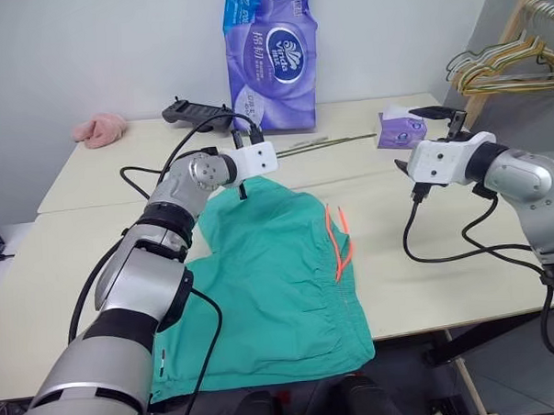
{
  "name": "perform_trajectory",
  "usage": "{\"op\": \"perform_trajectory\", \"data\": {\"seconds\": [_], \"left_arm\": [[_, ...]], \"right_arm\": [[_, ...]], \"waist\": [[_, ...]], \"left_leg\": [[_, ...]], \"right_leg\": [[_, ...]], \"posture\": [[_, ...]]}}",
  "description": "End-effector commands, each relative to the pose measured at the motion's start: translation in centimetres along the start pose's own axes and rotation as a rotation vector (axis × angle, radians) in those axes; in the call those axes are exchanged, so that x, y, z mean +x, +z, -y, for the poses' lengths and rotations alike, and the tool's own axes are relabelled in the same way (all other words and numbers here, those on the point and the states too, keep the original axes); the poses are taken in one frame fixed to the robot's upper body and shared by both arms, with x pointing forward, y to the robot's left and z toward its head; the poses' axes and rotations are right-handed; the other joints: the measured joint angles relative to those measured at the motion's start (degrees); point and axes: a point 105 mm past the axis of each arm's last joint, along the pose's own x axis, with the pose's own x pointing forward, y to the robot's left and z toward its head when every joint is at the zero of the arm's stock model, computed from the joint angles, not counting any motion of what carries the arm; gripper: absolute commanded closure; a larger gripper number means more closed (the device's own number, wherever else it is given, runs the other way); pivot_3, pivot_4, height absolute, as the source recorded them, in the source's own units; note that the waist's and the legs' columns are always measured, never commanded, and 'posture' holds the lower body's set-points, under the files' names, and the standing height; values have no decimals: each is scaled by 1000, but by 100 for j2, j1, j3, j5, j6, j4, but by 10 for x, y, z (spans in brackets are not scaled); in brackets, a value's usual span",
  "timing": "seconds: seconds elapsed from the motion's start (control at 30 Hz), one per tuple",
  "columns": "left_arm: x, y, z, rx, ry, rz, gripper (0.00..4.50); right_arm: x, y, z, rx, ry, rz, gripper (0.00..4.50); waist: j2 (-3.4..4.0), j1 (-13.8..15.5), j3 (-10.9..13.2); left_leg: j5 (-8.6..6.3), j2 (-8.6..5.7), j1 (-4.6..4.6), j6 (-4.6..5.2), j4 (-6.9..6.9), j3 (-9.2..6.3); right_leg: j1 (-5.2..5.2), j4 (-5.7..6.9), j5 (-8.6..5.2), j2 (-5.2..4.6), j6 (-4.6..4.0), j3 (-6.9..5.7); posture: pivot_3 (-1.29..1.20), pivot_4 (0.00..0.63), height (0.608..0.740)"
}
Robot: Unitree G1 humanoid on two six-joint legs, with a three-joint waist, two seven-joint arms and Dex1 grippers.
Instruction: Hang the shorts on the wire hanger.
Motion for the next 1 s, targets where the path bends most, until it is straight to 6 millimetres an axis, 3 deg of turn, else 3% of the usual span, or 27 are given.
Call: {"op": "perform_trajectory", "data": {"seconds": [0.03,0.13,0.37,0.77,0.9,1.0], "left_arm": [[0,21,-13,104,52,77,4500],[2,29,-13,132,69,103,4500],[1,38,-18,152,96,142,4500],[0,36,-13,153,88,138,4500],[1,35,-13,148,84,136,4500],[1,36,-13,146,82,136,4500]], "right_arm": [[7,-1,5,-13,-9,-24,19],[21,-15,-8,4,50,-82,19],[43,-35,-11,49,85,-155,19],[65,-30,-8,65,92,-125,19],[64,-33,-12,59,112,-128,898],[63,-36,-13,41,112,-134,2010]], "waist": [[0,-1,0],[-1,-6,0],[-1,-22,0],[0,-13,-1],[0,-7,-1],[0,-7,-1]], "left_leg": [[0,0,0,0,0,0],[0,0,1,0,0,1],[0,0,0,0,-2,3],[0,0,0,0,-1,1],[0,-1,0,0,-1,-1],[0,-1,0,0,-1,-1]], "right_leg": [[0,1,0,0,0,0],[0,1,0,1,0,0],[-4,2,1,2,-1,2],[-6,12,2,-4,-3,0],[-6,15,2,-4,-3,0],[-6,15,2,-5,-3,-1]], "posture": [[-24,42,740],[-20,43,740],[1,45,740],[25,47,740],[26,50,740],[26,50,740]]}}
